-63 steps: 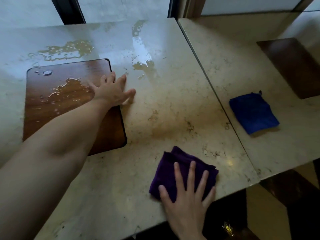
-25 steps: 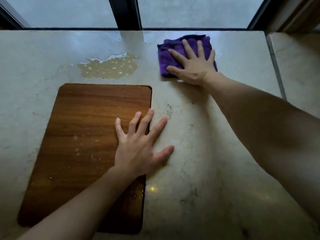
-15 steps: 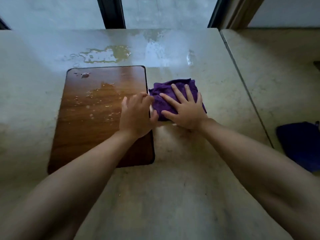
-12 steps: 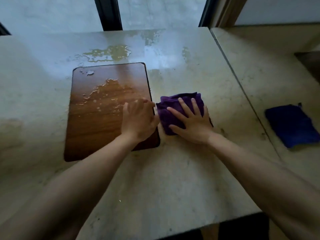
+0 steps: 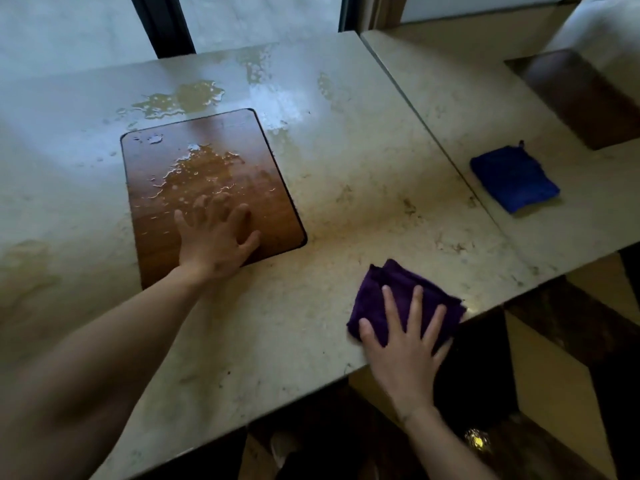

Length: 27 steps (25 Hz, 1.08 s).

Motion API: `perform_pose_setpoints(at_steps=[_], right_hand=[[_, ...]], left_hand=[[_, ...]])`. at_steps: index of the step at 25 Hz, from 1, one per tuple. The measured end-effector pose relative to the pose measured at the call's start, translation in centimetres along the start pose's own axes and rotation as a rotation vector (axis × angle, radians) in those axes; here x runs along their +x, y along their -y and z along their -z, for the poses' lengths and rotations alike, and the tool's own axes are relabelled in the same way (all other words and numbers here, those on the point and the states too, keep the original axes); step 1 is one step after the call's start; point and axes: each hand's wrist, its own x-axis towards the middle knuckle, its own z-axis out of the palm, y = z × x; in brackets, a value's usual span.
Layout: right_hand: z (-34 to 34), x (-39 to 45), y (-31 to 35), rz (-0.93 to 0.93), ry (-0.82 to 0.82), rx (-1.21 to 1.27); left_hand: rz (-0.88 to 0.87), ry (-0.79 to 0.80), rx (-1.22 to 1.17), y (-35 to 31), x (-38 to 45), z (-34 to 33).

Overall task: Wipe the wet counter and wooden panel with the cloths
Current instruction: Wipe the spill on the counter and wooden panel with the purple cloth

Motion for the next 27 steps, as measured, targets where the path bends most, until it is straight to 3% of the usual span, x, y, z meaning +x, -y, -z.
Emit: perform_pose_setpoints(at_steps=[4, 10, 21, 24, 27], right_hand=[[-2.6, -4.1, 5.7, 0.003, 0.047, 0.054], [-3.1, -0.3, 7.7, 0.089, -0.009, -0.068], [0.3, 15.2, 18.3, 0.310, 0.013, -0.081], [1.8, 22.4, 22.9, 0.362, -0.038, -0.105], [3.8, 31.3, 28.8, 0.383, 0.028, -0.103]], left_hand=[[-0.016, 0.005, 0.039, 1.7, -0.7, -1.0], [-0.047, 0.016, 0.038, 1.9, -0.3, -1.4], [-0.006, 0.009, 0.079, 1.5, -1.0, -1.6], [0.019, 0.053, 0.056, 1.3, -1.0, -1.2], [0.012, 0.082, 0.014, 1.5, -0.6, -1.1]])
